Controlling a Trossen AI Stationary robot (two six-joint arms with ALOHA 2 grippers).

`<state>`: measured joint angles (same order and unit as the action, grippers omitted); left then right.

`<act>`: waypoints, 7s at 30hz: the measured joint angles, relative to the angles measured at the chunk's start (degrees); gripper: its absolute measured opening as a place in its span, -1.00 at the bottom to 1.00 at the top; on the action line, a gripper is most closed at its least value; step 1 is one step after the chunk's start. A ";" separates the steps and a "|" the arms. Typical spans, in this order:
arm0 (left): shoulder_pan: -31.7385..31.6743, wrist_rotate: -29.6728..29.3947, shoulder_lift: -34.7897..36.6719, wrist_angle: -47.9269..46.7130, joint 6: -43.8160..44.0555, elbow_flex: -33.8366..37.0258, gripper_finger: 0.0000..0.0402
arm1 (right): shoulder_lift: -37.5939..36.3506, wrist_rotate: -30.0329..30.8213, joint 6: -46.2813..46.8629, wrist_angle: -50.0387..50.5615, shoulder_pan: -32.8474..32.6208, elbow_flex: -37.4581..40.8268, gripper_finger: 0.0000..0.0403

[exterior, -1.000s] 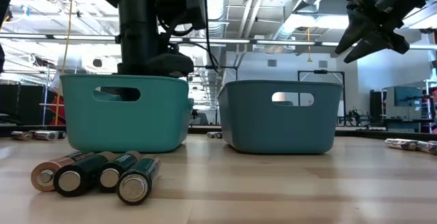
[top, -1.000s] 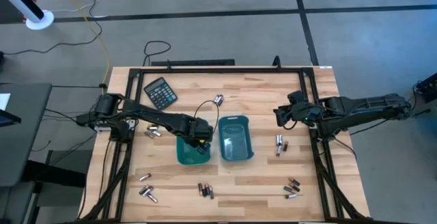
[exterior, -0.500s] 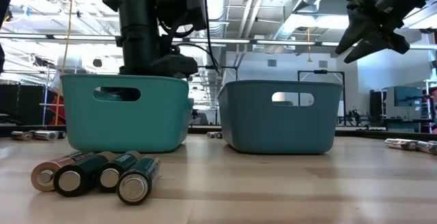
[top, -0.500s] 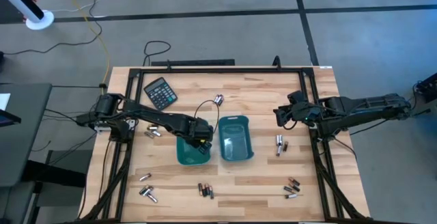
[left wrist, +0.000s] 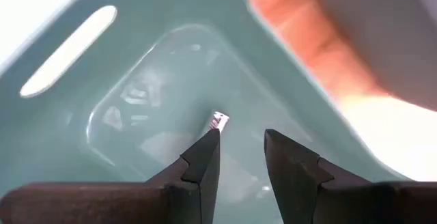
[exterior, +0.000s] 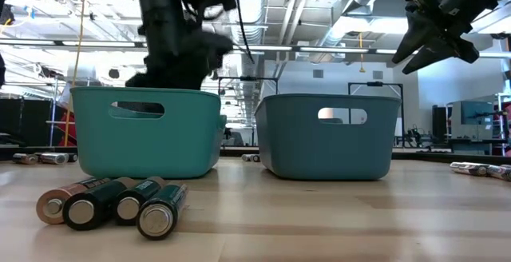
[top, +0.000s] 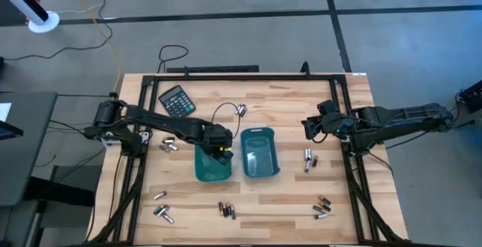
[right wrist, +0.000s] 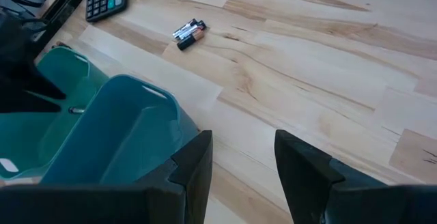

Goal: Sort batteries
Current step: Put the black battery into the blue bin, then put the silver battery into the green bin

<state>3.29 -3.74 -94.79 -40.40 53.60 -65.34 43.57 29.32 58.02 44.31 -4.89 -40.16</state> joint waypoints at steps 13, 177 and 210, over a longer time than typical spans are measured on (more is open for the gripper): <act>-0.02 -2.69 9.12 -3.42 -10.47 0.00 -0.44 | -0.27 -8.17 7.58 13.09 0.00 -2.08 -0.21; -2.74 -2.85 43.81 1.87 -24.14 22.31 -0.49 | 46.43 -24.69 -22.20 9.50 -0.02 -42.28 -0.40; -4.48 0.32 15.42 -23.52 -59.34 18.64 -0.49 | 36.02 -21.27 -7.04 -10.27 -5.25 -20.83 -0.40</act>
<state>-1.19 -3.42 -79.37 -63.92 -5.74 -46.70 79.59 8.05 50.98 34.04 -10.13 -60.99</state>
